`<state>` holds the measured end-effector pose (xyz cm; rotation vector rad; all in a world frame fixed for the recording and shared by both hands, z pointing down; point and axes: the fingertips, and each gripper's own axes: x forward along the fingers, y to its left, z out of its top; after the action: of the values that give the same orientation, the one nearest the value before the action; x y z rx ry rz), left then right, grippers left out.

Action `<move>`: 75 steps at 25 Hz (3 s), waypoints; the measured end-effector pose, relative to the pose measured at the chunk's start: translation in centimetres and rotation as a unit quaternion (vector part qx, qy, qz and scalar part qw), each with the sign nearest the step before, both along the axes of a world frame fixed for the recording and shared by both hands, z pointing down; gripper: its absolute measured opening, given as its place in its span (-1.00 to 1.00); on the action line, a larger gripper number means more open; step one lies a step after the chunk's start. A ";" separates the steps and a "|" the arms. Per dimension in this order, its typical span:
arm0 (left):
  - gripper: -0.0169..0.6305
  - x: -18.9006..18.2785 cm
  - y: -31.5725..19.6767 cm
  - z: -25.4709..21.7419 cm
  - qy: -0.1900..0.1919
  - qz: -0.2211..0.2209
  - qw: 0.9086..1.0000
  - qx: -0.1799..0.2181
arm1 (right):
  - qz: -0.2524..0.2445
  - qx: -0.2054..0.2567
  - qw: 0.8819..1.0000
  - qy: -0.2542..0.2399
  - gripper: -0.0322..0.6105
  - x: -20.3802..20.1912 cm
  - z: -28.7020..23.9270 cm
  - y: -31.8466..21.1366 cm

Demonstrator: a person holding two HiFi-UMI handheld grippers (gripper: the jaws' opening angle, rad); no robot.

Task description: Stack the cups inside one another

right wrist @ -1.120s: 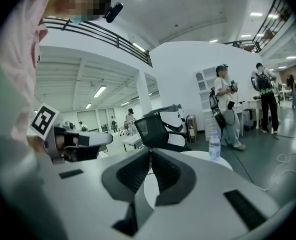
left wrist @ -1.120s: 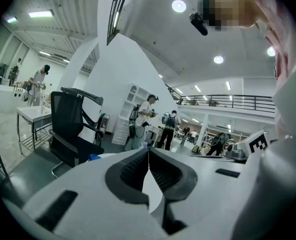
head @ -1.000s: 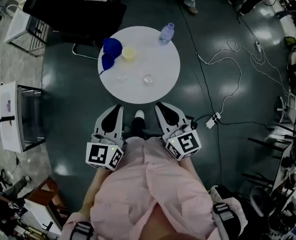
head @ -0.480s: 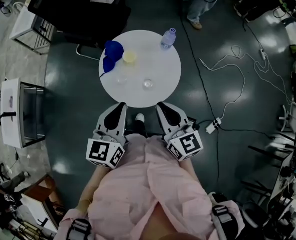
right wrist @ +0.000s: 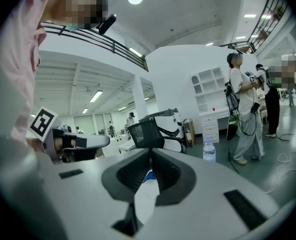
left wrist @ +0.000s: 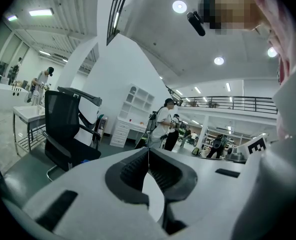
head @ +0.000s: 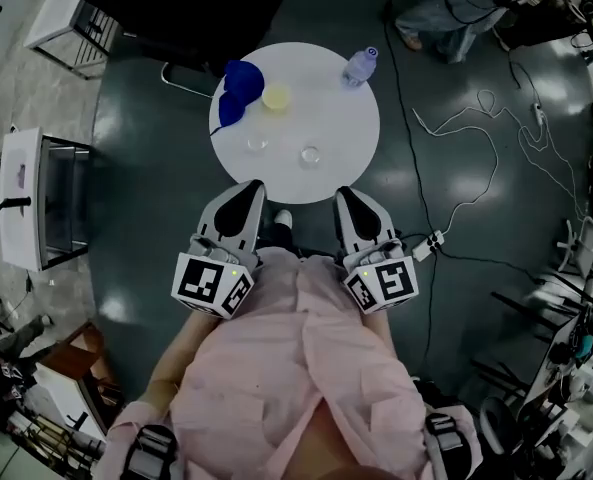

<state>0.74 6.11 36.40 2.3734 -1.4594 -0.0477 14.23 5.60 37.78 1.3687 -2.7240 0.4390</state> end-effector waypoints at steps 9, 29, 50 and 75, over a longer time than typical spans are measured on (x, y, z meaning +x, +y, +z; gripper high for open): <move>-0.89 -4.4 -4.6 -0.2 0.023 0.019 0.999 -0.015 | 0.077 -0.035 0.996 0.020 -0.79 -1.9 0.7 -3.7; -0.89 -8.8 -10.8 0.0 0.029 0.133 0.990 -0.024 | 0.197 -0.071 0.977 0.044 -0.79 -6.4 1.6 -6.5; -0.89 -10.3 -10.9 -0.9 0.005 0.111 0.994 0.004 | 0.158 -0.063 0.985 0.035 -0.79 -8.8 1.6 -8.5; -0.89 -8.3 -10.4 -1.3 0.014 0.135 0.991 0.013 | 0.184 -0.052 0.981 0.036 -0.79 -6.8 1.1 -7.3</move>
<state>-7.60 -4.28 35.13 2.5586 -1.1195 -0.0336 7.39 -1.68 38.86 1.8240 -2.3534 0.5310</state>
